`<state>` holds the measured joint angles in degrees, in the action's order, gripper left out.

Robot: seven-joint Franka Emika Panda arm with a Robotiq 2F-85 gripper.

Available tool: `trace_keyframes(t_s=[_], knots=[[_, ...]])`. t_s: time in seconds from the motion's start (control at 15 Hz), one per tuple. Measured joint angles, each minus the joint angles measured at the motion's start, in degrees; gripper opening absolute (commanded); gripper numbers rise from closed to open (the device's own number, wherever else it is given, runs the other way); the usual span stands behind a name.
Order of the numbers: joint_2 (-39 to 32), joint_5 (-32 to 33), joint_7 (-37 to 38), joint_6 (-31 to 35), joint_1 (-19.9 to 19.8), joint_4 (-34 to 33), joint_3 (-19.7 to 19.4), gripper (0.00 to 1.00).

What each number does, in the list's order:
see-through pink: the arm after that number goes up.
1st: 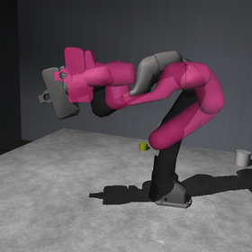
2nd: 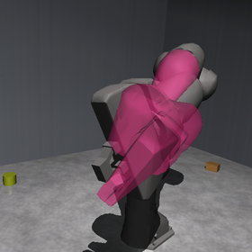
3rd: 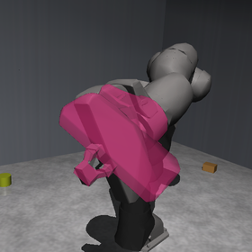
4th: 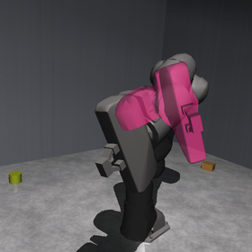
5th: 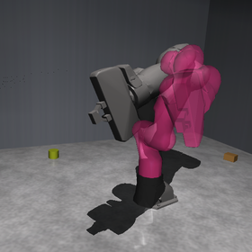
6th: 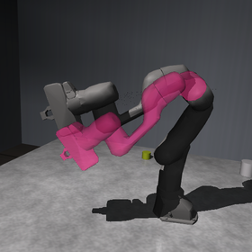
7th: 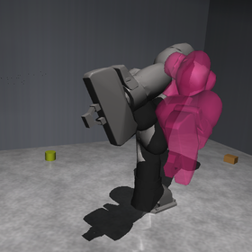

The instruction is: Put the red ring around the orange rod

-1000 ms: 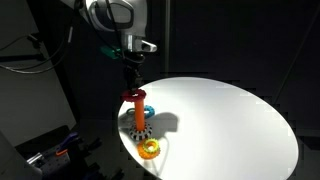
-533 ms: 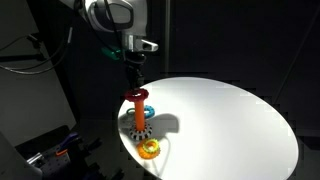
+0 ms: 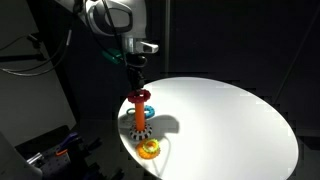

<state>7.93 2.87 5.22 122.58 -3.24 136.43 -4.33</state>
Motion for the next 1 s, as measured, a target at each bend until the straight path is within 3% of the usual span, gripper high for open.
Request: trace_keyframes(t_s=[0.13,0.4,1.0], knots=[[0.0,0.0,-0.1,0.2,0.0,0.1,0.0,0.65],[0.0,0.0,-0.7,0.2,0.0,0.3,-0.1,0.97],[0.0,-3.7,-4.4,-0.3,0.0,0.5,-0.3,1.00]])
